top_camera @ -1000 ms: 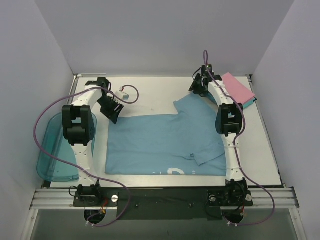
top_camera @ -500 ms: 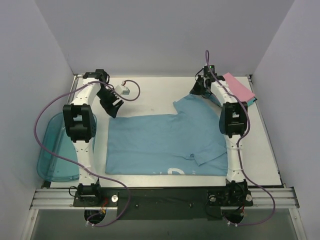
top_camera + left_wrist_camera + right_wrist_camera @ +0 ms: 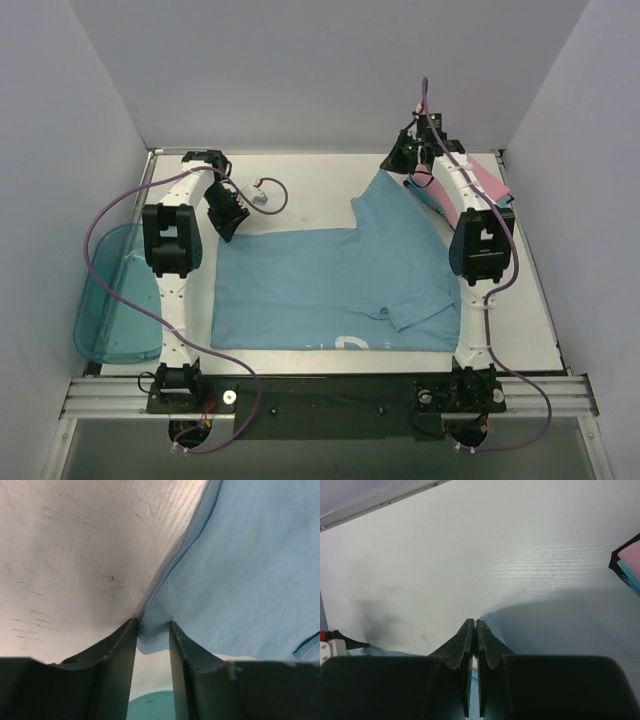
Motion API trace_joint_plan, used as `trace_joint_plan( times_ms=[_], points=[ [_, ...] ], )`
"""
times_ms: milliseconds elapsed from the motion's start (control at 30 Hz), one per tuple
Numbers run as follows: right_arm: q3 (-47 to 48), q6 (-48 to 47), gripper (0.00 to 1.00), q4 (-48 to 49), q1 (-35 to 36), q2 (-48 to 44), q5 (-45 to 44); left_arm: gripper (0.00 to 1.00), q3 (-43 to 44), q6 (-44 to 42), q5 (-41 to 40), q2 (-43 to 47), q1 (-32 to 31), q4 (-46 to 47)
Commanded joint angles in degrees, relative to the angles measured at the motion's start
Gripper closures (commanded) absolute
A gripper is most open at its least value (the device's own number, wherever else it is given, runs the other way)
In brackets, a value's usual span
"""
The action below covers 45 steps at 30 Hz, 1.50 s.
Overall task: Fold and stack the t-shirts
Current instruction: Grap the side of the flattened tshirt furthest away from the robot with both arms, then fold the other side of the tshirt into a rectangle
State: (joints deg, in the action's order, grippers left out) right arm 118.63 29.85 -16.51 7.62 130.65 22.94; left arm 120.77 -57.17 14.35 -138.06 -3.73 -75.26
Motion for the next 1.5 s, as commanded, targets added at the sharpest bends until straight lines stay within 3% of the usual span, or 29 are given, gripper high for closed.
trace_joint_plan(
  times_ms=[0,67,100,333,700,800,967,1133,1467],
  points=[
    [-3.7,-1.9,1.0,-0.1,0.4,-7.3,1.2,0.63,-1.6,-2.6,0.7,0.4,-0.4,-7.2],
    [-5.7,-2.6,1.0,-0.1,0.3,-9.1,1.1,0.78,-3.9,-3.7,1.8,2.2,-0.5,-7.8],
    [-7.0,-2.7,1.0,-0.2,0.2,-9.9,1.2,0.99,-5.0,-3.8,1.8,3.6,-0.6,-7.5],
    [-18.0,-3.4,1.0,-4.6,-1.8,-20.1,6.7,1.0,-7.8,0.7,5.5,13.9,-0.8,-2.1],
    [-51.5,-9.3,1.0,-16.7,-9.4,-49.0,7.8,1.0,-36.2,-3.6,0.9,35.2,-4.4,3.3],
    [-58.6,-10.1,1.0,-19.5,-11.8,-57.3,7.3,1.0,-39.7,-4.0,0.6,37.8,-5.3,3.3],
    [-67.0,-10.2,1.0,-22.1,-13.2,-63.8,6.0,1.0,-44.0,-4.8,-1.3,39.1,-5.9,5.5],
    [-68.9,-10.1,1.0,-25.3,-15.9,-65.3,4.0,1.0,-44.0,-5.4,-3.2,37.7,-5.9,6.7],
    [-60.8,-12.1,1.0,-38.6,-16.5,-69.7,-1.3,1.0,-40.9,-7.8,-4.4,38.6,-5.6,8.3]
  ],
)
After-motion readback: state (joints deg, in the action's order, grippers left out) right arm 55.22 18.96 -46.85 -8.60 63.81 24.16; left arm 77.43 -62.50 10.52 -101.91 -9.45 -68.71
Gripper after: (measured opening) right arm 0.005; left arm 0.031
